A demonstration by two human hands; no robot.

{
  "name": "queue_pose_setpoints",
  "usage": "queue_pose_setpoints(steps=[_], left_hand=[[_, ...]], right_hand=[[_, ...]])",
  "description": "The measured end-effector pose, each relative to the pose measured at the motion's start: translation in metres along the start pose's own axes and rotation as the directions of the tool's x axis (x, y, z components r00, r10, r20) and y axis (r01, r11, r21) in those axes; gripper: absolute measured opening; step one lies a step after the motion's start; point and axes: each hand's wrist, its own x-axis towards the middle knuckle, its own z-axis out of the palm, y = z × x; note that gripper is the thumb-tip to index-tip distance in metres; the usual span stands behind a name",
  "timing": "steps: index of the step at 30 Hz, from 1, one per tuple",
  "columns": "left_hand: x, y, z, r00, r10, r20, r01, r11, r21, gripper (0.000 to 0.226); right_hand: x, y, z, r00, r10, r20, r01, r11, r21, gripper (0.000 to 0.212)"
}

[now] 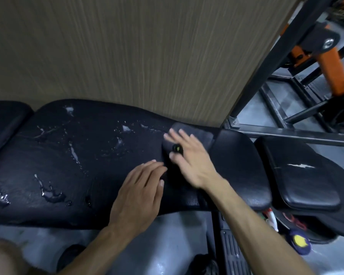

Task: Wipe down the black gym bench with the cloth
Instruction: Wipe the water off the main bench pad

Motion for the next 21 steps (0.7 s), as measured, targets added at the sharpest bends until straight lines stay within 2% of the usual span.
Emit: queue_pose_setpoints(steps=[2,3,5,7,9,11,13,15,16,18,20,21], left_hand=[[0.000,0.000,0.000,1.000,-0.006,0.016,0.006,1.000,-0.003,0.038],[0.000,-0.001,0.000,1.000,-0.008,0.021,0.008,1.000,-0.002,0.038],[0.000,-0.001,0.000,1.000,-0.011,0.020,0.011,1.000,-0.003,0.038],[0.000,0.000,0.001,1.000,-0.006,0.011,0.006,1.000,0.002,0.036],[0.000,0.000,0.001,1.000,0.003,-0.001,-0.003,1.000,0.006,0.035],[0.000,0.000,0.001,1.000,-0.004,-0.003,0.003,1.000,-0.003,0.034],[-0.001,-0.001,0.001,1.000,-0.009,0.001,0.009,1.000,-0.015,0.035],[-0.001,-0.001,0.001,1.000,-0.004,0.009,0.004,1.000,-0.022,0.036],[-0.001,-0.001,0.001,1.000,-0.004,0.012,0.005,1.000,-0.022,0.037],[-0.001,-0.001,0.001,1.000,-0.012,0.015,0.012,1.000,-0.021,0.037],[0.000,-0.001,0.001,1.000,-0.017,0.011,0.017,1.000,-0.022,0.035],[0.000,-0.001,0.001,1.000,-0.014,0.006,0.014,1.000,-0.020,0.035]], right_hand=[[-0.031,0.007,-0.007,0.990,-0.112,0.082,0.104,0.990,0.092,0.063],[-0.038,0.023,-0.015,0.992,-0.095,0.082,0.084,0.988,0.128,0.062],[-0.035,0.065,-0.034,0.994,0.110,-0.014,-0.105,0.978,0.178,0.061],[-0.012,0.098,-0.052,0.930,0.350,-0.113,-0.336,0.934,0.124,0.061],[0.015,0.101,-0.050,0.872,0.464,-0.153,-0.464,0.885,0.041,0.067],[0.033,0.075,-0.034,0.900,0.414,-0.139,-0.416,0.909,0.014,0.068],[0.023,0.037,-0.014,0.980,0.187,-0.072,-0.186,0.982,0.018,0.064],[-0.012,0.015,-0.003,0.999,-0.034,0.020,0.033,0.998,0.044,0.062],[-0.029,0.017,-0.006,0.995,-0.089,0.044,0.085,0.994,0.073,0.062],[-0.046,0.045,-0.022,0.998,-0.053,0.017,0.050,0.990,0.132,0.061],[-0.044,0.086,-0.046,0.982,0.167,-0.086,-0.150,0.973,0.177,0.057],[-0.038,0.105,-0.058,0.945,0.297,-0.137,-0.273,0.947,0.167,0.056]])
